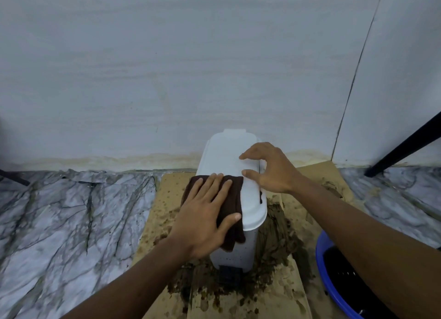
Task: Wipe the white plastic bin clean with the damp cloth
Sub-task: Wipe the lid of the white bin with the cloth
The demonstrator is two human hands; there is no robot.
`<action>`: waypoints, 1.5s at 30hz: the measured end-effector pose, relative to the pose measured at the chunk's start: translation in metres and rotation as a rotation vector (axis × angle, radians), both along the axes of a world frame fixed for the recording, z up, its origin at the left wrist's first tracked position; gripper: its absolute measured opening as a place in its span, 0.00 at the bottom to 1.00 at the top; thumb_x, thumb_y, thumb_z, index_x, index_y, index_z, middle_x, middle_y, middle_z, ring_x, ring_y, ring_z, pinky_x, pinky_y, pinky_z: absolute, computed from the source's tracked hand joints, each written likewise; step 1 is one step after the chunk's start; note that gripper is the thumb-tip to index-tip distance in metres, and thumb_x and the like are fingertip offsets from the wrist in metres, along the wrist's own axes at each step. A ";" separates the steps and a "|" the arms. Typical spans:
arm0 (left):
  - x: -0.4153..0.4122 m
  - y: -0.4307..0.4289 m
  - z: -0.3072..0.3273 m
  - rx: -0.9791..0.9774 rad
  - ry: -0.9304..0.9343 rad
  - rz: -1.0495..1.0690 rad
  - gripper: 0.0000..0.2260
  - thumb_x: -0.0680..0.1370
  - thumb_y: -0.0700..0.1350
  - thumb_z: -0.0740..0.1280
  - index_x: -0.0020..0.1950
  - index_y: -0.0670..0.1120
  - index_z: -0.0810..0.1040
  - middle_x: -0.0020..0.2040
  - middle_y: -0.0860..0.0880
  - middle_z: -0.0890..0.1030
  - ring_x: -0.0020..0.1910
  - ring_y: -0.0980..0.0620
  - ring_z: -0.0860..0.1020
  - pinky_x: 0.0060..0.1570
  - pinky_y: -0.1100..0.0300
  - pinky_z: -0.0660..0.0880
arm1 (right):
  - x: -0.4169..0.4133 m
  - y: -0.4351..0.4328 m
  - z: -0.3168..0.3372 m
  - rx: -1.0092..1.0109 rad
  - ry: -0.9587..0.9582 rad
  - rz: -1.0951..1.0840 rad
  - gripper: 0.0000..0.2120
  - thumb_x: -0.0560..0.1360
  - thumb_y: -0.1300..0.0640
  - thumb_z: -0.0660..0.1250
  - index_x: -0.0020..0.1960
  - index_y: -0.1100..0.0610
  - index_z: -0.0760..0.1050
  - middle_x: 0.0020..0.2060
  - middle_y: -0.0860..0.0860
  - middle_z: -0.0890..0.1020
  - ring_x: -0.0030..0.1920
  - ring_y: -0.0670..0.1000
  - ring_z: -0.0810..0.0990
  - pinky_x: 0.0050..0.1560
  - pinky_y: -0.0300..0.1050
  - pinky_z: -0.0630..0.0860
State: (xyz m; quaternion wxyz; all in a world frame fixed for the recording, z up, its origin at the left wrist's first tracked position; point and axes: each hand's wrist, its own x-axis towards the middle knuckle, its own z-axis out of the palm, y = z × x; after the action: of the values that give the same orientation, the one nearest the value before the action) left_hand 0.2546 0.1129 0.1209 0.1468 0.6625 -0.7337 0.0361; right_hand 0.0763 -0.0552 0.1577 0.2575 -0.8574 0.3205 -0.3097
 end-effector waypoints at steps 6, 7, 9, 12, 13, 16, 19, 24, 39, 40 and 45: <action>0.009 -0.011 0.001 -0.082 0.110 -0.032 0.35 0.80 0.72 0.51 0.82 0.53 0.60 0.82 0.53 0.56 0.82 0.57 0.49 0.81 0.53 0.46 | 0.035 -0.052 -0.001 -0.033 0.215 0.084 0.21 0.74 0.46 0.71 0.65 0.47 0.77 0.67 0.46 0.72 0.71 0.47 0.64 0.73 0.53 0.62; 0.009 -0.011 0.001 -0.095 0.103 -0.029 0.35 0.80 0.71 0.52 0.81 0.53 0.61 0.82 0.53 0.57 0.82 0.57 0.50 0.81 0.52 0.47 | 0.039 -0.062 0.000 -0.029 0.229 0.082 0.21 0.74 0.45 0.71 0.66 0.46 0.76 0.68 0.46 0.72 0.72 0.47 0.63 0.74 0.53 0.61; 0.004 -0.012 -0.002 -0.117 0.073 -0.017 0.34 0.81 0.70 0.53 0.81 0.52 0.62 0.82 0.52 0.59 0.82 0.56 0.51 0.81 0.52 0.49 | 0.046 -0.079 0.003 -0.022 0.284 0.097 0.23 0.74 0.42 0.70 0.68 0.44 0.75 0.71 0.44 0.70 0.74 0.46 0.59 0.76 0.52 0.57; -0.009 -0.017 -0.002 -0.141 0.101 0.034 0.31 0.82 0.69 0.52 0.80 0.53 0.65 0.81 0.53 0.61 0.81 0.56 0.54 0.80 0.54 0.47 | 0.049 -0.093 0.003 0.004 0.381 0.141 0.25 0.74 0.37 0.67 0.70 0.39 0.71 0.75 0.40 0.64 0.77 0.43 0.55 0.76 0.47 0.51; -0.013 -0.019 -0.001 -0.146 0.106 0.058 0.30 0.82 0.68 0.51 0.79 0.53 0.66 0.80 0.53 0.62 0.81 0.56 0.55 0.80 0.55 0.46 | 0.049 -0.094 0.001 0.010 0.391 0.148 0.25 0.74 0.36 0.67 0.70 0.38 0.70 0.75 0.39 0.63 0.77 0.42 0.54 0.76 0.46 0.50; -0.026 -0.022 0.003 -0.154 0.068 0.105 0.29 0.84 0.65 0.49 0.77 0.50 0.70 0.78 0.49 0.67 0.80 0.52 0.60 0.81 0.54 0.49 | 0.049 -0.090 -0.004 -0.019 0.411 0.157 0.27 0.75 0.36 0.64 0.72 0.38 0.67 0.77 0.40 0.60 0.78 0.43 0.52 0.77 0.48 0.49; -0.049 -0.027 0.003 -0.153 0.008 0.105 0.31 0.84 0.64 0.48 0.76 0.47 0.72 0.76 0.44 0.70 0.78 0.47 0.64 0.78 0.45 0.58 | 0.048 -0.086 -0.004 -0.042 0.404 0.159 0.26 0.76 0.37 0.64 0.73 0.40 0.67 0.77 0.41 0.60 0.78 0.44 0.52 0.78 0.49 0.49; -0.061 -0.029 0.004 -0.132 -0.070 0.120 0.32 0.80 0.65 0.57 0.75 0.44 0.73 0.75 0.41 0.72 0.77 0.43 0.67 0.75 0.42 0.64 | 0.043 -0.078 -0.003 -0.047 0.425 0.149 0.26 0.77 0.37 0.62 0.74 0.40 0.65 0.78 0.41 0.59 0.78 0.44 0.51 0.78 0.49 0.49; 0.026 -0.041 0.018 -0.234 -0.020 -0.109 0.31 0.75 0.64 0.64 0.71 0.47 0.78 0.71 0.46 0.77 0.73 0.50 0.72 0.76 0.52 0.64 | 0.051 -0.083 0.001 -0.013 0.500 0.041 0.29 0.77 0.31 0.55 0.76 0.38 0.62 0.78 0.42 0.59 0.78 0.47 0.54 0.77 0.53 0.52; 0.036 -0.045 0.023 -0.222 -0.008 -0.143 0.31 0.75 0.64 0.64 0.71 0.47 0.78 0.71 0.47 0.76 0.73 0.51 0.72 0.75 0.52 0.65 | 0.049 -0.084 0.001 -0.003 0.497 0.021 0.29 0.77 0.31 0.55 0.76 0.38 0.61 0.78 0.41 0.59 0.78 0.47 0.54 0.77 0.53 0.53; 0.064 -0.053 0.030 -0.134 -0.029 -0.272 0.31 0.77 0.64 0.63 0.75 0.47 0.73 0.75 0.48 0.72 0.77 0.51 0.68 0.78 0.52 0.62 | 0.044 -0.072 -0.007 -0.016 0.462 -0.119 0.32 0.75 0.28 0.53 0.75 0.39 0.61 0.78 0.42 0.59 0.78 0.47 0.55 0.75 0.54 0.56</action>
State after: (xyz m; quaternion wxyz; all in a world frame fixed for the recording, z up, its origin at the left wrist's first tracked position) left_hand 0.3188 0.0597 0.1505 0.1835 0.5449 -0.8148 0.0745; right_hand 0.1202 -0.1269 0.1506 0.1519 -0.8871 0.4184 -0.1224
